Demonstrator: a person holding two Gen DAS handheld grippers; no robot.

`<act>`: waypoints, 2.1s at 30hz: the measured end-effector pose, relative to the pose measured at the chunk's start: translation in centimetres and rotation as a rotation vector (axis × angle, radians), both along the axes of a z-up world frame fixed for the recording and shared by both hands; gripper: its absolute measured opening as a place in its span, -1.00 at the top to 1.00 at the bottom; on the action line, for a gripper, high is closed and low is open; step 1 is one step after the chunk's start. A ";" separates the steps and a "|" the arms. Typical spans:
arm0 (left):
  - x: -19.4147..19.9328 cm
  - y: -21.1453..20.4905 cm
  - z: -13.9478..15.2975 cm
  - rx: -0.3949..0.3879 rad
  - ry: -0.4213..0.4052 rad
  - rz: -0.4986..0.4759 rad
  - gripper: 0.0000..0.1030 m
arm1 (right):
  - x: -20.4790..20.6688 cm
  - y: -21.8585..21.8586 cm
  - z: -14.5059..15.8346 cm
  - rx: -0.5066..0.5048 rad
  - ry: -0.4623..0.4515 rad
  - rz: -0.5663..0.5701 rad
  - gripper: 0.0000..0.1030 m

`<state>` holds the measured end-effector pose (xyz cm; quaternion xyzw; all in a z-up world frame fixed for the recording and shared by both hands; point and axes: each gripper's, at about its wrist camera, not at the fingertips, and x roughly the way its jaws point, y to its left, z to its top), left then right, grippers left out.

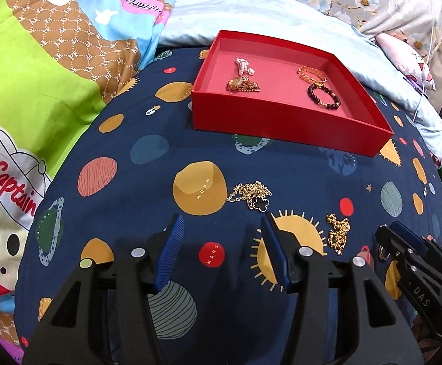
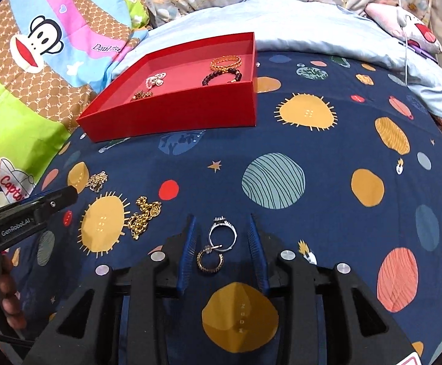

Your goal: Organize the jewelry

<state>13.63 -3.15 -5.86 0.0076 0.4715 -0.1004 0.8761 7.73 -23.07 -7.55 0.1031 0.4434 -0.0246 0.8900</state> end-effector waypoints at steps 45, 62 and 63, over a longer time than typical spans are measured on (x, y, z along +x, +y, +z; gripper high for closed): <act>-0.9 2.6 -1.1 0.023 0.044 0.030 -0.02 | -2.6 -1.3 0.3 -0.052 0.005 -0.043 0.64; -1.1 1.3 0.0 0.002 0.009 -0.021 -0.17 | -3.8 -1.5 2.2 0.003 -0.036 -0.046 0.64; -0.8 0.8 0.0 -0.001 0.005 -0.026 -0.17 | -3.8 -1.5 2.2 0.007 -0.036 -0.045 0.64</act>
